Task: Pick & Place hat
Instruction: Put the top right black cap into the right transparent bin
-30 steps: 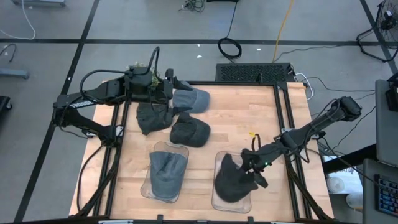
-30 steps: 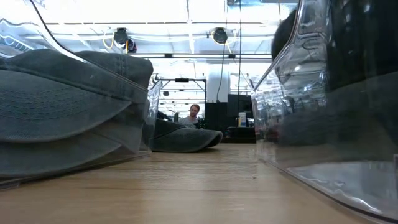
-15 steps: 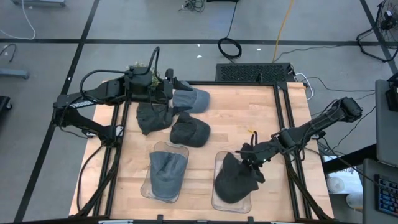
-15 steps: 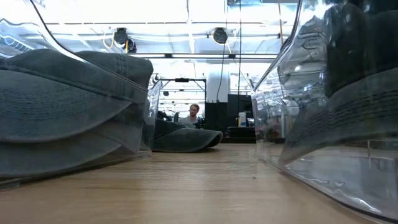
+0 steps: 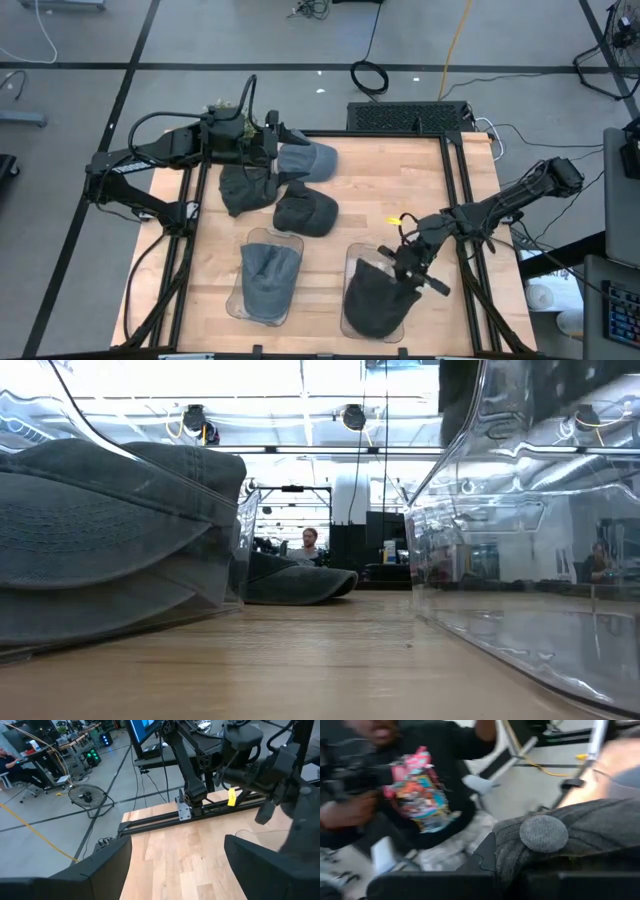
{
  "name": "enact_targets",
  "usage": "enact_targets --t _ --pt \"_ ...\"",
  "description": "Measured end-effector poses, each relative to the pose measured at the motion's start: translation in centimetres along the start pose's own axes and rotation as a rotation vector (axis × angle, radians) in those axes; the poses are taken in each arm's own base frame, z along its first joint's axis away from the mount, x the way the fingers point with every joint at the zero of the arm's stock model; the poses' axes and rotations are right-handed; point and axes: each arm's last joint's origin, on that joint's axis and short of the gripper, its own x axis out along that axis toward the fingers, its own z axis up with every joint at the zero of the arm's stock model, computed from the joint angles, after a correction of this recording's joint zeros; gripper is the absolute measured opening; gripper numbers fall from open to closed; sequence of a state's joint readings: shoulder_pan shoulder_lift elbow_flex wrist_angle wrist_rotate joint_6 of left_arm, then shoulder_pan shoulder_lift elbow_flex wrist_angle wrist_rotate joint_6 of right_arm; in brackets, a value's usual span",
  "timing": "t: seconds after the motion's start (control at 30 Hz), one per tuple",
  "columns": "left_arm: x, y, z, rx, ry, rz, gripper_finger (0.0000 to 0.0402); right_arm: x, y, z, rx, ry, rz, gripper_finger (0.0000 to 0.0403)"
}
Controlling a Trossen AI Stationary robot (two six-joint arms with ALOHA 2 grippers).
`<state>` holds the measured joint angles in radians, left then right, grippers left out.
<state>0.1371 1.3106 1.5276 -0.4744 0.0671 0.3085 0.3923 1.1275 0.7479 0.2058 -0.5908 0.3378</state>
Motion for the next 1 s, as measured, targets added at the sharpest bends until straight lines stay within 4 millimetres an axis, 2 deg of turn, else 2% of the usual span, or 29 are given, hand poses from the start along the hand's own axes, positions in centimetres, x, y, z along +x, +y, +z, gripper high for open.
enact_targets --t 0.27,0.63,0.87,1.0 --pt "0.0 0.0 0.1 -0.002 -0.008 0.003 0.0311 0.6 -0.7 -0.6 -0.004 0.058 0.065 0.0" --pt "0.0 0.1 0.1 -0.007 -0.007 0.02 0.0306 1.4 -4.1 -1.8 0.076 0.139 0.1 0.0" --pt "0.0 0.1 0.1 -0.006 -0.009 0.022 0.0306 1.2 -5.4 -2.0 0.043 0.141 0.064 0.0" --pt "0.0 0.1 0.1 -0.007 -0.01 0.023 0.0305 0.7 -6.1 -1.9 -0.043 0.132 0.031 0.0"
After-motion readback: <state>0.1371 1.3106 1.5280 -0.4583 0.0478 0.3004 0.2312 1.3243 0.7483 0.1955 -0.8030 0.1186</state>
